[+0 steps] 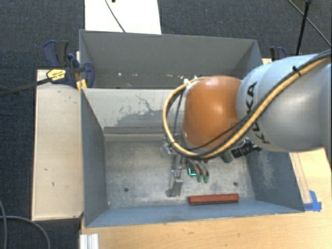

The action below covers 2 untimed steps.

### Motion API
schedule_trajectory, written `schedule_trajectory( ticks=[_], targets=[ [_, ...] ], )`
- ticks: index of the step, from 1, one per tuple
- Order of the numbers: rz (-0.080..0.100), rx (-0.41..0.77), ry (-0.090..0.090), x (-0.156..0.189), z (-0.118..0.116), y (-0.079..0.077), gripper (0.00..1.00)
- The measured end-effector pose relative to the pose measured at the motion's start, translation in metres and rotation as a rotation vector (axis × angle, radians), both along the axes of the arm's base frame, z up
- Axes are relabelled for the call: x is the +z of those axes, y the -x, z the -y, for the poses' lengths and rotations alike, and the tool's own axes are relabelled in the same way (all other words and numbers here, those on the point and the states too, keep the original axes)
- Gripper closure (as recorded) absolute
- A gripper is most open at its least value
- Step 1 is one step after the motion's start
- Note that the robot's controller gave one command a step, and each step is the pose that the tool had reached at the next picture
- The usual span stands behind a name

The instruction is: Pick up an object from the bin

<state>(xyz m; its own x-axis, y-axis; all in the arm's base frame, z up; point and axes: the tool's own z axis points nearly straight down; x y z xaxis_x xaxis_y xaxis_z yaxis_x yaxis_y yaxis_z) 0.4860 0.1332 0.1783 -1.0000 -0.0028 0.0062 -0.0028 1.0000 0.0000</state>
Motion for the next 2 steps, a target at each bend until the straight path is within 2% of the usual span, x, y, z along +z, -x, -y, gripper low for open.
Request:
schedule_trajectory(
  ticks=[1,2],
  targets=[
    [0.001,0.097,0.001,-0.110,0.039,-0.024,0.00],
    [0.011,0.405,-0.001,-0.107,0.056,-0.038,0.00]
  ],
)
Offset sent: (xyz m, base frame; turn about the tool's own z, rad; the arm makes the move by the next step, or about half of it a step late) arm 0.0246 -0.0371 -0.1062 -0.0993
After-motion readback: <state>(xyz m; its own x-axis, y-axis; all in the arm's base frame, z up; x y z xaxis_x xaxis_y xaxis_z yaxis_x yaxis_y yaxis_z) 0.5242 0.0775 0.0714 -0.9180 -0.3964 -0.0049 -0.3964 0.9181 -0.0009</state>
